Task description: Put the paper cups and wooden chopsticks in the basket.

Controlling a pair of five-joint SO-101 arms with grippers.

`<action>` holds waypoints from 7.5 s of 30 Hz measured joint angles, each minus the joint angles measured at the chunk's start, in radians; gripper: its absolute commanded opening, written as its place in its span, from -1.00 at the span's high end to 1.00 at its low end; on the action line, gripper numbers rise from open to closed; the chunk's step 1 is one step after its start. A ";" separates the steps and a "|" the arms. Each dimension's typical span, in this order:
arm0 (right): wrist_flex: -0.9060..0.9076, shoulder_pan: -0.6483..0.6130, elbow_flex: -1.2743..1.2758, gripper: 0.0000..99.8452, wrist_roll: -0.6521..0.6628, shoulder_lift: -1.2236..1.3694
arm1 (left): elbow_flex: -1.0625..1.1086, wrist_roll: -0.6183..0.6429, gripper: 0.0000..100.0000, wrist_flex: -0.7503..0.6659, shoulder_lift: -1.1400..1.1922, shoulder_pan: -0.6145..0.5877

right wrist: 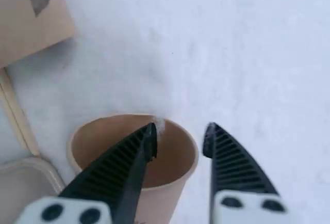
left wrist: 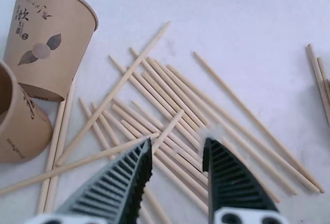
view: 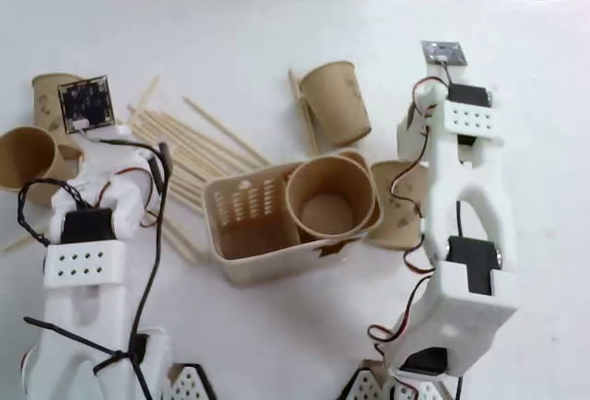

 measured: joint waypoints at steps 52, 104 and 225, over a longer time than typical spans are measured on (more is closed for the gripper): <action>0.413 0.043 -0.321 0.98 -0.193 0.407 | 0.000 0.000 0.65 0.000 0.000 0.000; 0.213 -0.381 0.267 0.58 -0.109 -1.026 | 0.000 0.000 0.65 0.000 0.000 0.000; -1.204 -0.114 0.279 0.18 -0.362 -0.083 | 0.034 0.000 0.65 -0.064 0.003 0.000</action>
